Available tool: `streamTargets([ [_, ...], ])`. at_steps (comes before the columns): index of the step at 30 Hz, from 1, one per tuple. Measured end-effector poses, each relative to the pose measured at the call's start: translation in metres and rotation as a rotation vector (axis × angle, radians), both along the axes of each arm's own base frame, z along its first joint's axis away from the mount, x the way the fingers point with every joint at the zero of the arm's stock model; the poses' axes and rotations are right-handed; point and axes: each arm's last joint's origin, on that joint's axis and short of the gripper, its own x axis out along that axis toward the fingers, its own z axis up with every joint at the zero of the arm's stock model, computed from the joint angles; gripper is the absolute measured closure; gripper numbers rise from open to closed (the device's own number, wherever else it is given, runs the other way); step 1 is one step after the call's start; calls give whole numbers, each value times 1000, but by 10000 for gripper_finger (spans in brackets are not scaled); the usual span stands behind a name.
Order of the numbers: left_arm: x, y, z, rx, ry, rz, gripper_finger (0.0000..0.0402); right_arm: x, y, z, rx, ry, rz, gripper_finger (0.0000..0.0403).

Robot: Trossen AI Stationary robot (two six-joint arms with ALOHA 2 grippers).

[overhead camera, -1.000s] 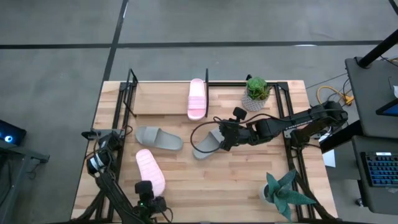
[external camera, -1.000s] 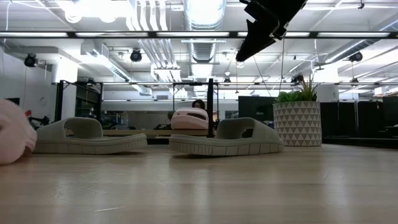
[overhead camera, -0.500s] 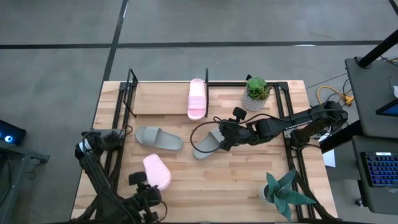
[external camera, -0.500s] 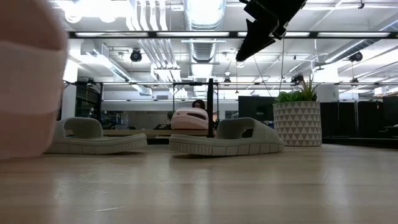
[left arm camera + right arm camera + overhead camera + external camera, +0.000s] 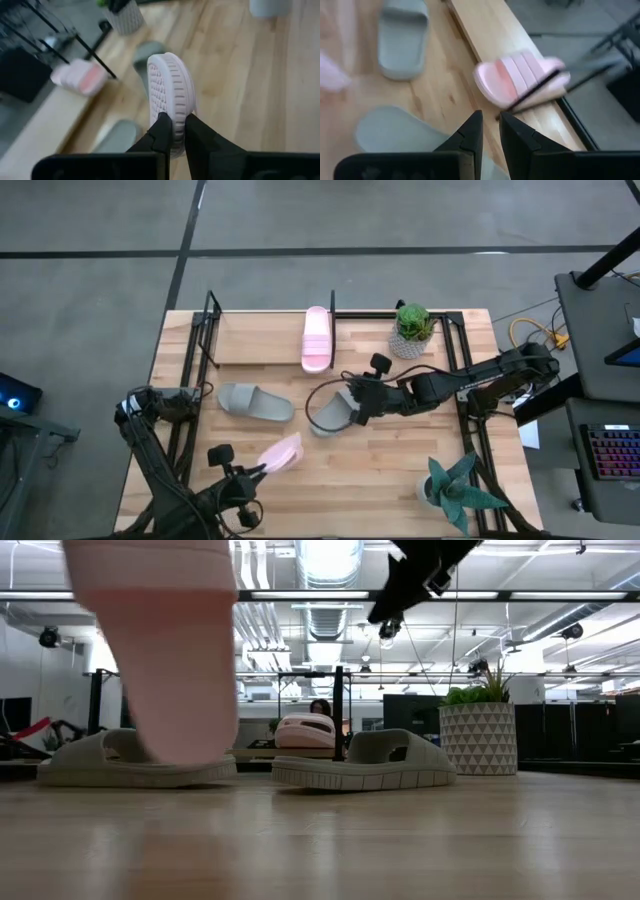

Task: Pick and place slides into the shelf
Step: Put the pink slipper on the shelf

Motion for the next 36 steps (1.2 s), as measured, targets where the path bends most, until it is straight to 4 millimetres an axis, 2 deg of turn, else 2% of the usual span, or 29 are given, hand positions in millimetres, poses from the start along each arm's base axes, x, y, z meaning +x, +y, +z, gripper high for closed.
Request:
streamTargets([
  [9,-1,4,1,67,-90,-4,389,-4,34,26,-97,-143,211,349],
  [16,-5,10,14,177,-289,-21,390,-18,81,45,-226,-246,447,350],
  [23,-8,15,21,239,-425,-20,390,-36,118,37,-417,-262,616,351],
  [31,-8,15,23,258,-493,-17,390,-52,136,30,-601,-345,620,349],
  [36,-7,15,24,253,-506,-14,390,-47,144,22,-782,-258,718,320],
])
